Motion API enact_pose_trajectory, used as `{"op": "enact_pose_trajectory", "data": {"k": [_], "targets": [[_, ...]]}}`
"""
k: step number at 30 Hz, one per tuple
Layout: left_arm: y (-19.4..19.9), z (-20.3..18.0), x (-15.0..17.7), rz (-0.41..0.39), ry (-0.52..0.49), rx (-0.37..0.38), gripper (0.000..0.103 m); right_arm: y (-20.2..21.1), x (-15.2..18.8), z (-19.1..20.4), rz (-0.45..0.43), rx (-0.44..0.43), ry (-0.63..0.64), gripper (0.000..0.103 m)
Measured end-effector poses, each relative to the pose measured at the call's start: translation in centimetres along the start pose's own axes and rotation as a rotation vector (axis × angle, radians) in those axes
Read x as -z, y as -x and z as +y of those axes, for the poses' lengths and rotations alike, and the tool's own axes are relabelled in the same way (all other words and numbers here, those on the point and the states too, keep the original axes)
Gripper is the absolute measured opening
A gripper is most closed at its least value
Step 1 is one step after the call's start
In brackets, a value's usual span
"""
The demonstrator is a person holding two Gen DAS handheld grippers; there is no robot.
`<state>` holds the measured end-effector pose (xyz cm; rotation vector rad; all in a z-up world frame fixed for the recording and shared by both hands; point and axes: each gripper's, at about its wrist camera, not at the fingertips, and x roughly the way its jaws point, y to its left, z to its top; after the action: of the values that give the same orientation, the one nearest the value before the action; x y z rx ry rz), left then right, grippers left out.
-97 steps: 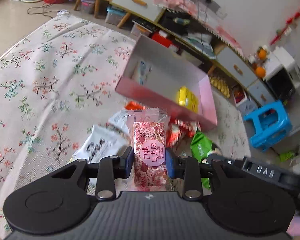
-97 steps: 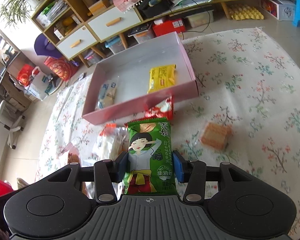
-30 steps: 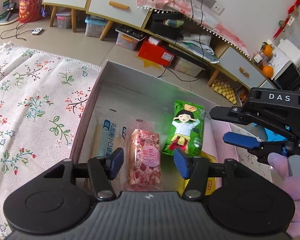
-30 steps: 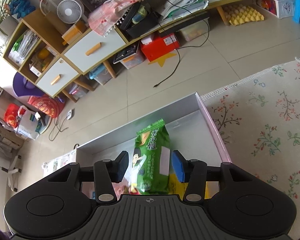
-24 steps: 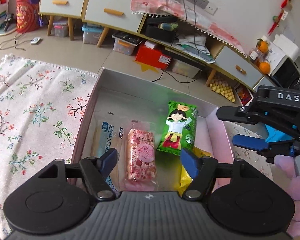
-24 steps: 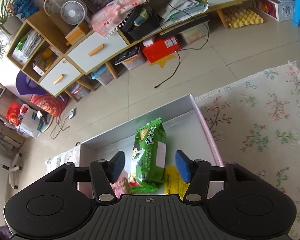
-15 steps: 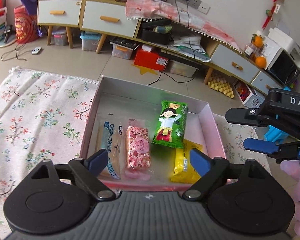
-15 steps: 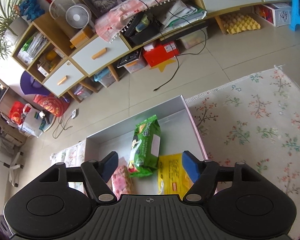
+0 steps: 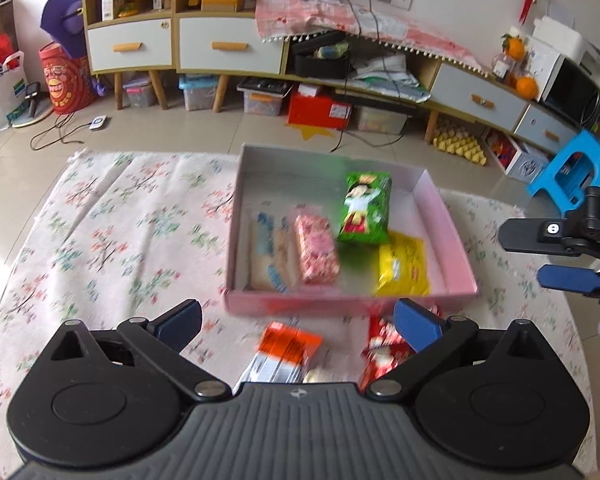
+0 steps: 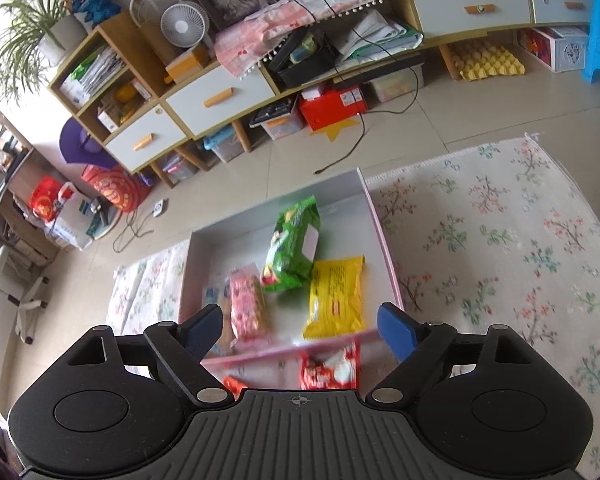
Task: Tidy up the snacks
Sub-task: 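Grasp the white Jiangzhong biscuit pack with the left tool while the right tool grasps the chocolate cookie tube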
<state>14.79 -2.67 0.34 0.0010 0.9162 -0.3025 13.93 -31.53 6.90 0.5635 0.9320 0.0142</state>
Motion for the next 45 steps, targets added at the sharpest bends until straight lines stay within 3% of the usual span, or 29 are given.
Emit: {"op": "enact_pose_trajectory", "data": {"k": [9,25,32,38,45], "targets": [[1.7,1.0,2.4,0.026,-0.049,-0.039,0.103,1.7,4.3,0.2,0.048,0.009,0.028,0.087],[1.7,3.1,7.5,0.038,-0.092,-0.022,0.103,1.7,11.2,-0.7,0.102,-0.015,-0.02,0.087],[0.9,3.6,10.0,0.015,-0.199,-0.007,0.103,0.8,13.8,0.0,0.128,-0.015,0.074,0.087],[0.5,4.3,11.5,-0.037,-0.263,0.047,0.102,0.1,16.0,0.1,0.082,-0.011,0.177,0.087],[-0.8,3.7,12.6,-0.014,-0.384,0.052,0.101,-0.9,18.2,0.5,0.095,-0.068,0.307,0.087]]}}
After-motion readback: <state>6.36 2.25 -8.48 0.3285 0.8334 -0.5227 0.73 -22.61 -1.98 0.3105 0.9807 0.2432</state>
